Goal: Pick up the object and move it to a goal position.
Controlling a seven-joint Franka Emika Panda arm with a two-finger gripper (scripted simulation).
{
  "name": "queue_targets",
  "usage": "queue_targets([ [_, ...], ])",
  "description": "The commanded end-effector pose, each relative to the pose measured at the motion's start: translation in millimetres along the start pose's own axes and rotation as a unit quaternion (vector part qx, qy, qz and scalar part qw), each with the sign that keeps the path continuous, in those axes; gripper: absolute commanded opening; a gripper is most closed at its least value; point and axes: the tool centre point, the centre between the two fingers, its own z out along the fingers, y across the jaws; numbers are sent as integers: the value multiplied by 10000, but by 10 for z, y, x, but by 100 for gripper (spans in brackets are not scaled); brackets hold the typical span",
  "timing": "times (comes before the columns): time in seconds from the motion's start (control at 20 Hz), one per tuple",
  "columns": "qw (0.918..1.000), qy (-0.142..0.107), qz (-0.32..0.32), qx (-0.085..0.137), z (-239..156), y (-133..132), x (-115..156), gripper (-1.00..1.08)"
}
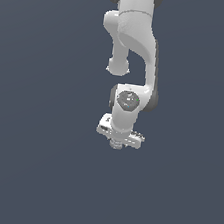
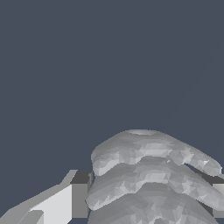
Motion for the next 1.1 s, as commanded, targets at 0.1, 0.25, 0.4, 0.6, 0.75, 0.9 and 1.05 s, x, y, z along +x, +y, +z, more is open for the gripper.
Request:
queue_targets([
  [0.1,10000,5,1,1,4,-1,6,-100],
  [0.25,10000,5,1,1,4,-1,6,-100],
  [0.4,10000,5,1,1,4,-1,6,-100],
  [0.6,10000,7,1,3,-24,-1,5,-100],
  [0.75,10000,7,1,3,-99,1,-3,-100],
  [0.9,10000,7,1,3,-225,4,-15,-100],
  [1.05,10000,7,1,3,-405,8,-33,-100],
])
